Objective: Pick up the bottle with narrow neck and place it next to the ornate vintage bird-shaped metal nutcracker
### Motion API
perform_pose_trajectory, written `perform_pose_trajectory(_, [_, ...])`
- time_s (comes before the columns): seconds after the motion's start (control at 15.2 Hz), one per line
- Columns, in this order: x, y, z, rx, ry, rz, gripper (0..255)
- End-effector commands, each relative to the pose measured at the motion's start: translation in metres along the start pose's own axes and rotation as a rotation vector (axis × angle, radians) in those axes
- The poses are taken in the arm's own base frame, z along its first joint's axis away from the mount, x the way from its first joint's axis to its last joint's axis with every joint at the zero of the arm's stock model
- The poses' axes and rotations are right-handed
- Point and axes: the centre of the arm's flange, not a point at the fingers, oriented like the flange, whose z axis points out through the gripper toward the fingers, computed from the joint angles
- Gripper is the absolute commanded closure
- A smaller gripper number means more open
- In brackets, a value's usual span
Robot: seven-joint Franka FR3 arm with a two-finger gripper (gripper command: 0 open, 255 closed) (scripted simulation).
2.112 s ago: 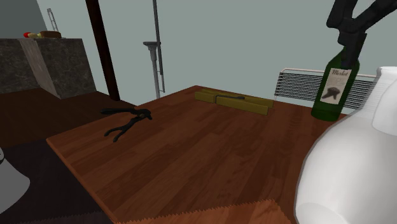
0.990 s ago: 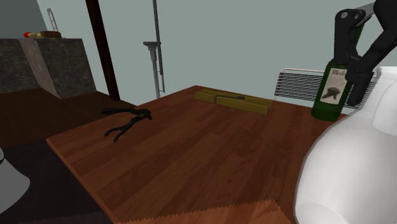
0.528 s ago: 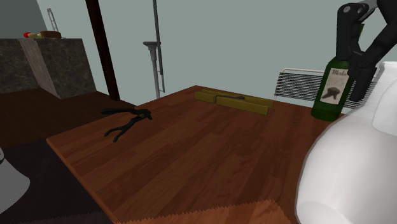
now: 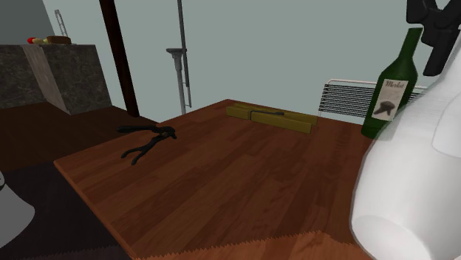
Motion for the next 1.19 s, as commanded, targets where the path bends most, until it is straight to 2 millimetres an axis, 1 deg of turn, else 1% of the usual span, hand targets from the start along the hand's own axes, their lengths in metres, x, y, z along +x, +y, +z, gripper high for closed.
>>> perform_pose_trajectory(0.0, [0.001,0.000,-0.011,0.000,0.000,0.000,255])
perform_pose_trajectory(1.12, [0.006,0.000,-0.101,0.000,0.000,0.000,255])
